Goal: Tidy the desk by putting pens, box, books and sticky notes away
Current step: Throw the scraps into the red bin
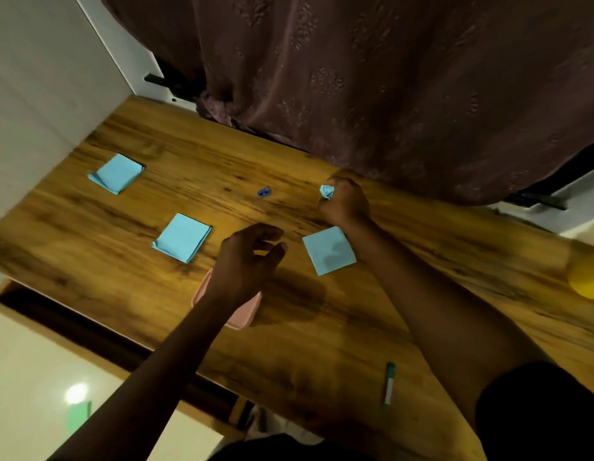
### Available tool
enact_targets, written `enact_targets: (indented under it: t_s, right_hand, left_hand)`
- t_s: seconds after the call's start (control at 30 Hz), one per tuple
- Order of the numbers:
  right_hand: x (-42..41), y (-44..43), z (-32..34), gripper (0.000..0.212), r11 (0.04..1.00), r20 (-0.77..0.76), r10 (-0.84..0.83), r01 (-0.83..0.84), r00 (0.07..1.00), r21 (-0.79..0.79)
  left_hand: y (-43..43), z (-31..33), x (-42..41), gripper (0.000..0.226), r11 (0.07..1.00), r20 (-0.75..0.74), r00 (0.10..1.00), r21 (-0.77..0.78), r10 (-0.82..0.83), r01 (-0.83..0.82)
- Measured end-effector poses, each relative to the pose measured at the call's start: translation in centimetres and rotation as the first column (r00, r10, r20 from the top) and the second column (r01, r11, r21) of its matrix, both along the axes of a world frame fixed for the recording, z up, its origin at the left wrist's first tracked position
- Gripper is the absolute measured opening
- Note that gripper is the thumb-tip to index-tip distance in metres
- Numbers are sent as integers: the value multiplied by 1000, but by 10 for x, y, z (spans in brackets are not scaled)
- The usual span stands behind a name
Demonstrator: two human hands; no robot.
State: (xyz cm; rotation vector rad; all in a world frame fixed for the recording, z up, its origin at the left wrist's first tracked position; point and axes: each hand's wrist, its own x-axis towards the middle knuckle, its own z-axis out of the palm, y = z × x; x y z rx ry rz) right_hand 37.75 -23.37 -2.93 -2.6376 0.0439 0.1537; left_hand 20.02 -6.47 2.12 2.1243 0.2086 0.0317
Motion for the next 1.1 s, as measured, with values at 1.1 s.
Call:
enact_targets:
  t_s: [1.1]
  right_hand:
    - [-208,-8,60,32,921,218,-116,23,969,389]
  left_hand:
    - [1,16,-52,21,968,27,976,-122,-216,218]
